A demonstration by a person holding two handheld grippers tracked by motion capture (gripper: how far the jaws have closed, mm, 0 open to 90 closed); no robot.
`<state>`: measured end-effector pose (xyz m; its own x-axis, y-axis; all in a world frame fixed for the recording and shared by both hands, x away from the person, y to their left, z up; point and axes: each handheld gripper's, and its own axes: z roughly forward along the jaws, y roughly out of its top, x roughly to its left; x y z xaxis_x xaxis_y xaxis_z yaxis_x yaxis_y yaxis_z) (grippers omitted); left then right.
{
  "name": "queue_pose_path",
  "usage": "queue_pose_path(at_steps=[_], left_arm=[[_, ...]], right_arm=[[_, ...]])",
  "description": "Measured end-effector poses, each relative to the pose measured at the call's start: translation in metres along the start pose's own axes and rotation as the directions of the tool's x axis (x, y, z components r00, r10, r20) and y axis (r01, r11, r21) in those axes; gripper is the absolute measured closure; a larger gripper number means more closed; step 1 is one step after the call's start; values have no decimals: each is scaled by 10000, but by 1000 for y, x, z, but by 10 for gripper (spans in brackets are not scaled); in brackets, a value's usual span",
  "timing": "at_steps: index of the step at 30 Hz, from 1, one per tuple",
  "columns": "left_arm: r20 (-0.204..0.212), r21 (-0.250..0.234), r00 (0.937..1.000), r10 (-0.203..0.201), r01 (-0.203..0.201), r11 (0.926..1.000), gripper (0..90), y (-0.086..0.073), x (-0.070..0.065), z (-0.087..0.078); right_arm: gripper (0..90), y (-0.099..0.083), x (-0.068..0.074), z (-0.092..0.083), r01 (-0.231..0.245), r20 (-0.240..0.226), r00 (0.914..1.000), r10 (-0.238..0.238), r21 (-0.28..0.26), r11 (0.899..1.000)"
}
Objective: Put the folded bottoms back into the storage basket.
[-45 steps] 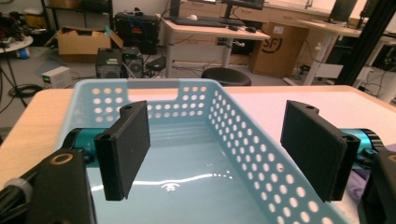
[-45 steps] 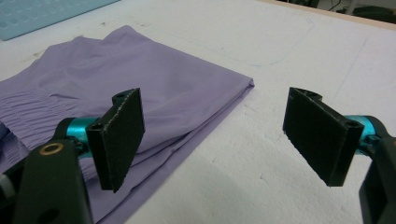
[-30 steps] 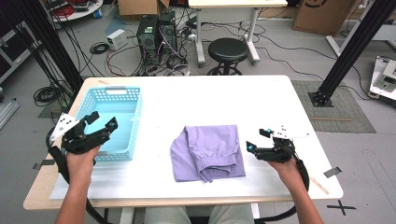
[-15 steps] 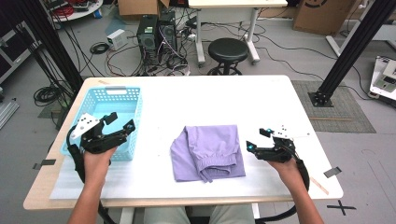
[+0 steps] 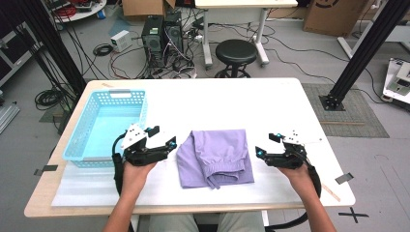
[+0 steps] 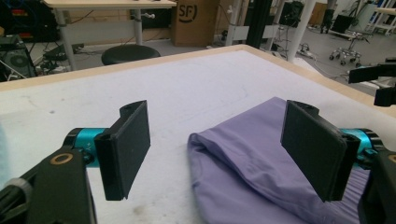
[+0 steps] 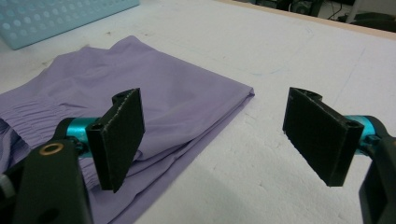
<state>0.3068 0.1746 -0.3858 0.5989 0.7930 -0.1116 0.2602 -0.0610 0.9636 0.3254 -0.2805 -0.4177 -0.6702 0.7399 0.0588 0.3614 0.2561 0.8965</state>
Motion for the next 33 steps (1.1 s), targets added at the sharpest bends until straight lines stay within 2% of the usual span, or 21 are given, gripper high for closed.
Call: queue_pose_path(at_steps=[3, 6, 7, 11, 13, 14, 15, 16, 19, 20, 21, 22, 23, 24, 25, 26, 27, 28, 31, 32, 33], left_arm=[[150, 184, 9998, -147, 144, 9997, 240, -6, -12, 14], [176, 571, 9998, 12, -22, 9984, 240, -10, -19, 24], [176, 571, 9998, 12, -22, 9984, 240, -10, -19, 24], [-78, 1254, 9999, 108, -97, 9921, 255, -18, -22, 36], [-221, 1705, 9997, 82, -43, 9854, 284, -24, -21, 43], [-330, 2076, 9993, 165, -93, 9782, 297, -29, -20, 47], [-330, 2076, 9993, 165, -93, 9782, 308, -29, -20, 47], [-479, 2425, 9987, 176, -55, 9701, 308, -32, -18, 51], [-651, 2945, 9979, 65, 130, 9555, 315, -38, -15, 59], [-651, 2945, 9979, 65, 130, 9555, 315, -38, -15, 59], [-684, 3077, 9977, -25, 235, 9512, 315, -40, -14, 62], [-752, 3339, 9971, -77, 325, 9421, 316, -43, -12, 65], [-752, 3339, 9971, -77, 325, 9421, 318, -43, -12, 65], [-835, 3570, 9965, -89, 383, 9333, 345, -47, -11, 68], [-849, 3680, 9964, -81, 389, 9290, 364, -49, -12, 70], [-849, 3680, 9964, -81, 389, 9290, 382, -49, -12, 70], [-884, 3912, 9961, -46, 389, 9195, 382, -50, -12, 72], [-976, 4003, 9952, 24, 371, 9156, 443, -50, -13, 73], [-834, 4095, 9965, 67, 282, 9119, 548, -51, -16, 74], [-948, 4174, 9951, 283, 139, 9086, 591, -51, -19, 75], [-1003, 4173, 9947, 237, 204, 9086, 605, -50, -20, 75]], right_arm=[[210, 0, 0, -1, 9, -19, 10000, -9, -21, 10000], [210, -1, 0, -2, 17, 25, 10000, -17, -38, 10000], [210, -1, 0, -2, 17, 25, 10000, -17, -38, 10000], [210, 2, 2, -4, 4, 29, 10000, -4, -118, 9999], [210, 3, 3, -4, 78, -3, 10000, -78, -138, 9999], [210, 4, 3, -4, 113, -1, 9999, -113, -148, 9998], [210, 4, 3, -4, 113, -1, 9999, -113, -148, 9998], [210, 4, 4, -3, 121, -55, 9999, -122, -122, 9999], [210, 4, 4, -3, 136, -47, 9999, -137, -108, 9998], [210, 4, 4, -3, 136, -47, 9999, -137, -108, 9998], [210, 4, 4, -3, 146, -39, 9999, -146, -120, 9998], [210, 5, 3, -3, 170, -18, 9999, -170, -173, 9997], [210, 5, 3, -3, 170, -18, 9999, -170, -173, 9997], [210, 4, 2, -5, 142, 15, 9999, -142, -198, 9997], [209, 4, 2, -5, 96, 11, 10000, -96, -170, 9998], [209, 4, 2, -5, 96, 11, 10000, -96, -170, 9998], [209, 4, 2, -5, 81, 14, 10000, -81, -169, 9998], [210, 3, 2, -5, 67, 30, 10000, -67, -143, 9999], [210, 3, 1, -5, 68, 42, 10000, -67, -169, 9998], [210, 3, 1, -6, 53, 49, 10000, -52, -167, 9998], [210, 3, 1, -6, 41, 52, 10000, -40, -164, 9999]])
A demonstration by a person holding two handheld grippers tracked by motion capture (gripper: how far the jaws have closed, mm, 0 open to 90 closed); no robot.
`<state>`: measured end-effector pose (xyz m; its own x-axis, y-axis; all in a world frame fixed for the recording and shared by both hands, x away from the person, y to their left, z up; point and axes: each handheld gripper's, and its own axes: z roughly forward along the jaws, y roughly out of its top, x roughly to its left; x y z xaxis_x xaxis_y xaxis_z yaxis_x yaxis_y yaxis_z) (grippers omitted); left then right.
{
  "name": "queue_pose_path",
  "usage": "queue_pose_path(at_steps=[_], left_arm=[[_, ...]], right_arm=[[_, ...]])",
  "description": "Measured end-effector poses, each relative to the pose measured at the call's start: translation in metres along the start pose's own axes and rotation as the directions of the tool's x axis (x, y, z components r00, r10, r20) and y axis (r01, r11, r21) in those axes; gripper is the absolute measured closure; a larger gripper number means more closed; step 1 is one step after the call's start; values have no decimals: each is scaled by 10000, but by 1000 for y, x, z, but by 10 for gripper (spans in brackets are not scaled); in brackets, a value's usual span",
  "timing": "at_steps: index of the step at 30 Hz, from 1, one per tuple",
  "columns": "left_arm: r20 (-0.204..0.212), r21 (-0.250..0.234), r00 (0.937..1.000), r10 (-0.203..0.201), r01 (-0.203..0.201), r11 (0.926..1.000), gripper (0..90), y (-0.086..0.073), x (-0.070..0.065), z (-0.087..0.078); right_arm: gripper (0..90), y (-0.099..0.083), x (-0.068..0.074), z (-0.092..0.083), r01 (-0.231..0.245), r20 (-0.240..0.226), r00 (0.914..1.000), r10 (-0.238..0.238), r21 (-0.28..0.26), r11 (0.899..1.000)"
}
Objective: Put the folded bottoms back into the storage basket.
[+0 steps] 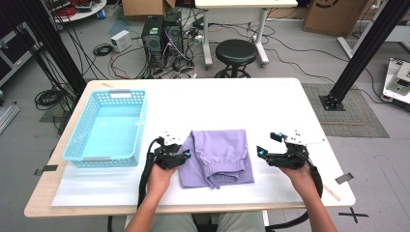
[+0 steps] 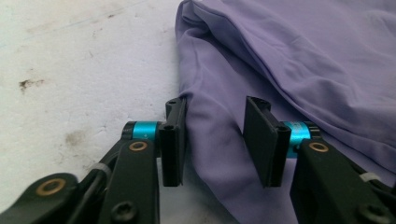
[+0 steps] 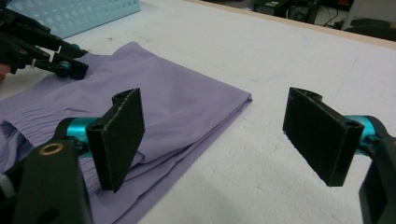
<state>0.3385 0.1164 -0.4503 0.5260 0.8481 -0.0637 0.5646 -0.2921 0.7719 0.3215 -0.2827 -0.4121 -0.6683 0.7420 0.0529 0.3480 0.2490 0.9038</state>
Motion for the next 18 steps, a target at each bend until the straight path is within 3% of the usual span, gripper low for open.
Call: queue_pose_path(at_steps=[4, 8, 10, 12, 15, 18], left_arm=[[54, -18, 9997, -256, 256, 9997, 764, 0, 1, -1], [204, -47, 9985, -509, 510, 9987, 820, 1, 2, 0], [830, -122, 9912, -1032, 1045, 9944, 854, 0, 4, 1], [883, -192, 9911, -995, 1016, 9946, 854, 1, 3, 3], [1322, -571, 9836, -1225, 1309, 9897, 852, 2, -1, 4], [1412, -642, 9824, -1223, 1323, 9891, 832, 3, -3, 5]], right_arm=[[209, -1, 0, -1, 37, -5, 10000, -37, -8, 10000], [210, 0, 0, -1, 9, 2, 10000, -9, -18, 10000], [210, 0, 0, 0, 12, -3, 10000, -12, -9, 10000], [210, -1, 0, 0, 23, -2, 10000, -23, -16, 10000], [210, 0, -1, -1, 43, -3, 10000, -43, -28, 10000], [210, 0, -1, -1, -9, 16, 10000, 9, -34, 10000]])
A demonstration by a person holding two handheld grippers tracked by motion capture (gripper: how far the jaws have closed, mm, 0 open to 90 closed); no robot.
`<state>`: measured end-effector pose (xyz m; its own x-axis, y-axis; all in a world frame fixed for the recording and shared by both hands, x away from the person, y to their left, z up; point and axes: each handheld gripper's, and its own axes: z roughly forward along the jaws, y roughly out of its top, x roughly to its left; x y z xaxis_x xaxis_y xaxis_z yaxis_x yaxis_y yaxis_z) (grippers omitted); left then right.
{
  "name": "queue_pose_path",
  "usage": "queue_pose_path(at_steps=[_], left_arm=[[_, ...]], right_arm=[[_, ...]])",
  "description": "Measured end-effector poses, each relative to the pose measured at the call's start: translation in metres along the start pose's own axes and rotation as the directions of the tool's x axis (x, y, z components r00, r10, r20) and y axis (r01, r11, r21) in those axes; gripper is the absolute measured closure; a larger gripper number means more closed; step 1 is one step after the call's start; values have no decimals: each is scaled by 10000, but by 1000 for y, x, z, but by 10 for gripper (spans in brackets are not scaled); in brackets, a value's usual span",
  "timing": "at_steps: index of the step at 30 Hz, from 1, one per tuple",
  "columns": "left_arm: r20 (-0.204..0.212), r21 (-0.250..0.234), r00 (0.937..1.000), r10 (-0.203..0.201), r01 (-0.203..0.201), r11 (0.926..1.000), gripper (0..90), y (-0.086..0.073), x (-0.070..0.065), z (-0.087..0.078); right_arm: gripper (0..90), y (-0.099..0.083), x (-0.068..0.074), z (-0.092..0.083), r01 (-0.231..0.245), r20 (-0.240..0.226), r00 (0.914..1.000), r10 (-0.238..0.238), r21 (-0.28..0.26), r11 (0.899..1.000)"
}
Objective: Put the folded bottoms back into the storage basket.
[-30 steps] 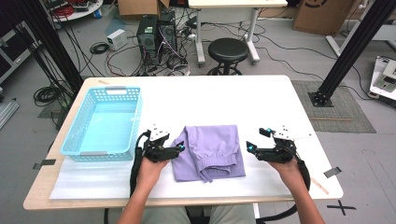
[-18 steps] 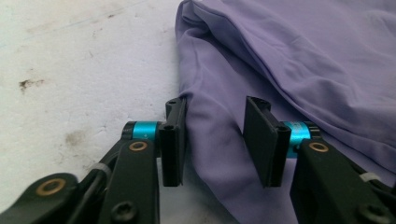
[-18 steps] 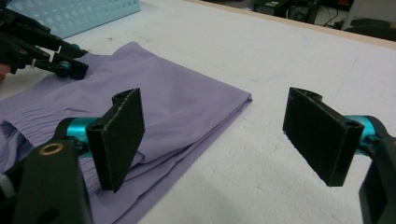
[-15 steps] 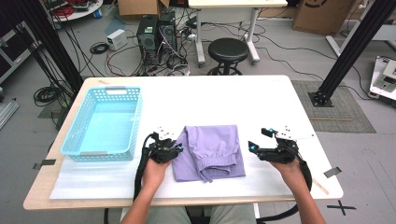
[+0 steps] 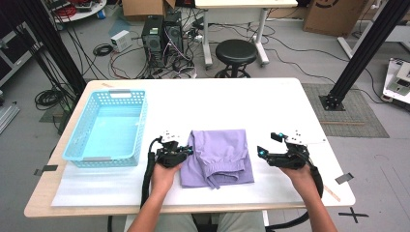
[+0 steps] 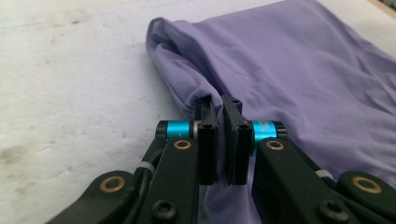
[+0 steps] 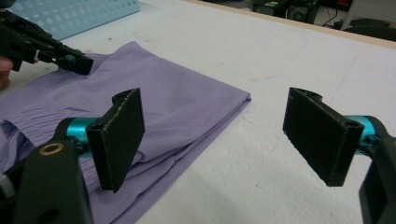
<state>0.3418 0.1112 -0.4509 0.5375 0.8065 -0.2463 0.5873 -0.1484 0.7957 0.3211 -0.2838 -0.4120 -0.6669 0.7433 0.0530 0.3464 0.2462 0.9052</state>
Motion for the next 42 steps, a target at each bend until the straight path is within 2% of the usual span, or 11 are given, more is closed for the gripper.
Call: queue_pose_path(at_steps=[3, 6, 16, 23, 26, 27, 28, 33, 38, 39, 42], left_arm=[[-48, -107, 9990, -436, 436, 9990, 568, 0, 2, 2], [74, -131, 9970, -767, 768, 9970, 462, 0, 6, 1], [312, 68, 9955, -892, 890, 9960, 398, 6, 3, 11], [-647, 317, 9977, 181, -161, 9994, 403, 10, -14, 21], [-1634, 688, 9796, 1173, -1073, 9918, 419, 9, -26, 23], [-2165, 681, 9684, 1239, -1116, 9914, 393, 7, -29, 22], [-2165, 681, 9684, 1239, -1116, 9914, 366, 7, -29, 22], [-3051, 668, 9427, 1352, -1205, 9905, 314, 4, -26, 15], [-2755, 759, 9546, 1133, -959, 9925, 315, 4, -22, 16], [-2174, 760, 9713, 962, -814, 9938, 368, 5, -19, 16], [-2107, 754, 9734, 902, -758, 9943, 395, 5, -19, 16]], right_arm=[[210, 0, 0, -1, -4, 2, 10000, 4, 19, 10000], [210, 0, 0, -2, 24, 10, 10000, -24, 3, 10000], [210, 1, 1, 0, 53, -40, 10000, -53, 45, 10000], [210, 0, 0, 0, 68, -23, 10000, -67, 71, 10000], [210, 0, 1, 0, 60, -37, 10000, -60, 82, 9999], [210, 0, 1, -1, 63, -51, 10000, -63, 46, 10000], [210, 0, 1, -1, 63, -51, 10000, -63, 46, 10000], [210, -1, -1, -3, -13, -6, 10000, 13, 25, 10000], [210, -1, -1, -3, 10, 4, 10000, -10, 30, 10000], [210, -1, 0, -2, 35, 11, 10000, -35, 9, 10000], [210, 0, 1, -1, 49, -33, 10000, -49, 34, 10000]])
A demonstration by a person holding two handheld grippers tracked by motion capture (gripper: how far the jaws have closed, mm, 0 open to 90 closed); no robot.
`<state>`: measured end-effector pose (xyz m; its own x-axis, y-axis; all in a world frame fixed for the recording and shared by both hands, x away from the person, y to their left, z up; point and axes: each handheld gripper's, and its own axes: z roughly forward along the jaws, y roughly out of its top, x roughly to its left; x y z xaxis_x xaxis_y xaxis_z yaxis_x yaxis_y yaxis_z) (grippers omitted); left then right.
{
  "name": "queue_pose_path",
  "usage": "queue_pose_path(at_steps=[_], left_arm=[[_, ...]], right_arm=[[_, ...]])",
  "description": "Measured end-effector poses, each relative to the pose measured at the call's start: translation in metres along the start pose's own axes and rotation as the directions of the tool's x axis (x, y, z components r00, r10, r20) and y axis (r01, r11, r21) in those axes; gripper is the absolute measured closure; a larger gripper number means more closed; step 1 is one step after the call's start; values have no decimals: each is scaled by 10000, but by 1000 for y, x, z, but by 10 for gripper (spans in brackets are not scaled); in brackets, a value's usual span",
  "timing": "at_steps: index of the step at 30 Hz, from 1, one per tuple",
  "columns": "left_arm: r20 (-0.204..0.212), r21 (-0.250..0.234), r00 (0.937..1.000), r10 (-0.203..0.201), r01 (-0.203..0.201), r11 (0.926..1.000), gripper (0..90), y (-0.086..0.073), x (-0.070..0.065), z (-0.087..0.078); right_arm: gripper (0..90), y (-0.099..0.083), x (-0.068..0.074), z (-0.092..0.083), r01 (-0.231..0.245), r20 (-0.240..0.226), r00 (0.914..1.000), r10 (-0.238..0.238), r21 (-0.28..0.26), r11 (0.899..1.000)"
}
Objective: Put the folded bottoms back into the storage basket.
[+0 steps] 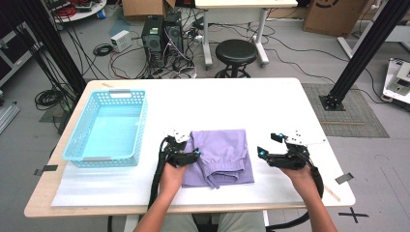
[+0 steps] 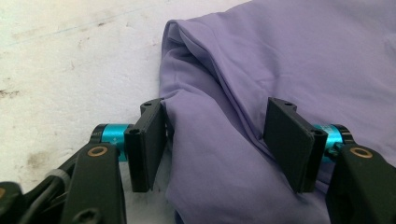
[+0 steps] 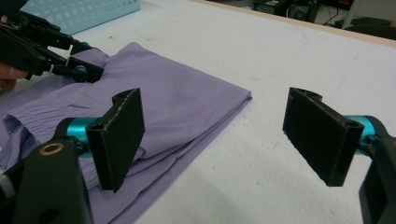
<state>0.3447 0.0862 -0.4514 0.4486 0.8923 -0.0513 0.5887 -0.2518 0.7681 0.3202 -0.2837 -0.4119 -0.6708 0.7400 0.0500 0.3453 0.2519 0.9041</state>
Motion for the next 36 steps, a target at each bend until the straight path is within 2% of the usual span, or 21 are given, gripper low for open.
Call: queue_pose_path(at_steps=[2, 6, 7, 8, 11, 12, 13, 14, 16, 20, 22, 23, 24, 25, 26, 27, 29, 33, 34, 35, 36], left_arm=[[116, -14, 9999, 118, -118, 9999, 416, 0, 0, 0], [561, -120, 9971, 505, -499, 9987, 596, 0, -5, -1], [561, -120, 9971, 505, -499, 9987, 636, 0, -5, -1], [678, -128, 9964, 518, -511, 9986, 656, 0, -5, -1], [575, -90, 9973, 454, -449, 9989, 680, 1, -9, 1], [575, -90, 9973, 454, -449, 9989, 715, 1, -9, 1], [799, -121, 9949, 620, -613, 9980, 792, 2, -11, 2], [743, -149, 9950, 666, -657, 9977, 829, 2, -12, 3], [801, -112, 9946, 657, -650, 9978, 849, 3, -12, 2], [1487, -420, 9887, 169, -107, 9991, 855, 2, -6, 1], [1586, -553, 9873, 75, 13, 9985, 855, 2, -6, 0], [1802, -801, 9836, 64, 82, 9968, 854, 1, -6, -1], [1802, -801, 9836, 64, 82, 9968, 850, 1, -6, -1], [1716, -816, 9850, -184, 328, 9961, 817, 2, -7, 0], [1716, -816, 9850, -184, 328, 9961, 742, 2, -7, 0], [1708, -696, 9837, -568, 695, 9951, 617, 2, -4, 2], [1761, -646, 9818, -706, 831, 9944, 487, 2, -3, 2], [2061, -250, 9707, -1233, 1312, 9910, 420, 4, 2, 7], [2061, -250, 9707, -1233, 1312, 9910, 410, 4, 2, 7], [1880, -203, 9773, -974, 1030, 9945, 402, 5, -3, 9], [1880, -203, 9773, -974, 1030, 9945, 402, 5, -3, 9]], right_arm=[[210, 1, 1, 1, 4, -25, 10000, -4, 21, 10000], [210, 2, 1, 2, 21, -7, 10000, -21, 6, 10000], [210, 2, 1, 2, 1, -29, 10000, -1, 18, 10000], [210, 2, 1, 2, -3, -17, 10000, 3, 44, 10000], [210, 2, 1, 3, 21, -40, 10000, -21, 43, 10000], [210, 2, 1, 3, 21, -40, 10000, -21, 43, 10000], [210, 2, 2, 3, 4, -39, 10000, -4, 48, 10000], [210, 2, 2, 3, 37, -43, 10000, -36, 41, 10000], [210, 2, 2, 2, -2, -55, 10000, 3, 35, 10000], [210, 2, 1, 1, -28, -44, 10000, 28, 17, 10000], [210, 2, 0, 1, -23, -30, 10000, 23, -7, 10000], [210, 2, 0, 1, -23, -2, 10000, 23, 14, 10000], [210, 2, 0, 1, -40, -23, 10000, 40, 23, 10000], [210, 1, 0, 1, -53, -27, 10000, 53, 33, 10000], [210, 1, 0, 1, -53, -27, 10000, 53, 33, 10000], [210, 1, 0, 1, -22, -18, 10000, 22, 34, 10000], [211, 1, 0, 1, -20, -30, 10000, 20, 22, 10000], [211, 1, 1, 1, 8, -10, 10000, -8, 50, 10000], [211, 1, 1, 1, 8, -10, 10000, -8, 50, 10000], [211, 1, 2, 1, 29, -31, 10000, -29, 80, 10000], [211, 1, 2, 1, 36, -40, 10000, -35, 85, 10000]])
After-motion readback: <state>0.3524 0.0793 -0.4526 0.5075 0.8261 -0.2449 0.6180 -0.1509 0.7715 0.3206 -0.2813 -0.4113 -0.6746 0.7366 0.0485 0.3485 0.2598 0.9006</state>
